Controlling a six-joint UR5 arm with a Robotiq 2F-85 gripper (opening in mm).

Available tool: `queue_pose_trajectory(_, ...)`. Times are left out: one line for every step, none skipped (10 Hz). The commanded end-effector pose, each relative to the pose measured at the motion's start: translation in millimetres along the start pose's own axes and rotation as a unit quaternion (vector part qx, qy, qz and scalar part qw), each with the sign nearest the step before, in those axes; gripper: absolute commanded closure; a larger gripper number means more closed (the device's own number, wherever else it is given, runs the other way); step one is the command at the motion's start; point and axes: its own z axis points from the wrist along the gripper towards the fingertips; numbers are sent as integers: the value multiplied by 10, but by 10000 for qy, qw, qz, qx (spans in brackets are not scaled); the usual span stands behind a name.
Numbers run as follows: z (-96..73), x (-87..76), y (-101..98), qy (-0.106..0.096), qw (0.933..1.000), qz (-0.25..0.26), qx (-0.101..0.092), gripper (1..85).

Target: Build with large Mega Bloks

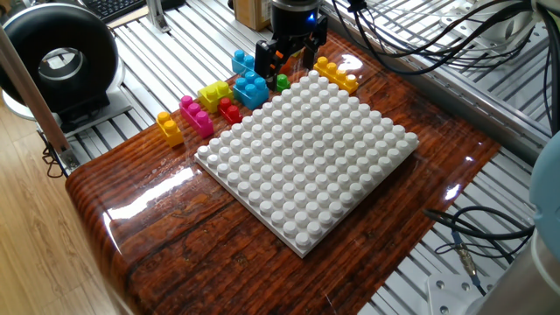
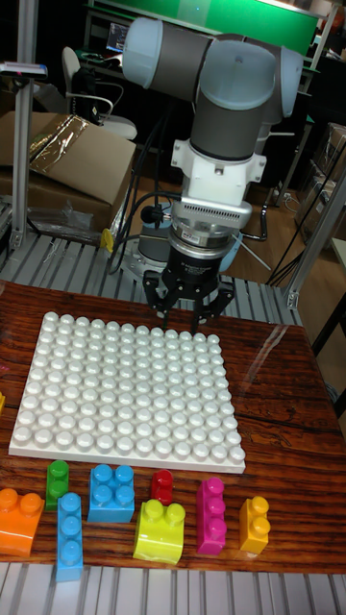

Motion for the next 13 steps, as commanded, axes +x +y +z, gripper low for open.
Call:
queue_pose_trajectory(-15, 130, 138, 247, 9993, 152, -245, 847)
queue_pose_trajectory(-16, 130, 138, 247, 9993, 145, -245, 847)
queue_pose_trajectory(-14, 129, 139, 247, 9993, 145, -245, 847)
queue_pose_trajectory(-13, 121, 136, 231, 9994, 138, -238, 847)
queue_pose_trajectory(-13, 113, 132, 215, 9994, 140, -232, 847)
queue_pose_trajectory(-12, 109, 131, 208, 9994, 140, -233, 847)
queue_pose_trajectory(-12, 100, 134, 193, 9994, 124, -242, 847)
queue_pose_trajectory(-21, 101, 117, 193, 9995, 69, -250, 847)
queue_pose_trajectory(-20, 97, 96, 192, 9995, 22, -259, 847)
queue_pose_trajectory(-16, 87, 96, 170, 9995, 5, -276, 847)
queue_pose_trajectory(-10, 66, 97, 125, 9994, -20, -309, 847)
queue_pose_trajectory(-4, 46, 71, 77, 9996, -30, -274, 847)
queue_pose_trajectory(-8, 39, 63, 61, 9996, -37, -267, 847)
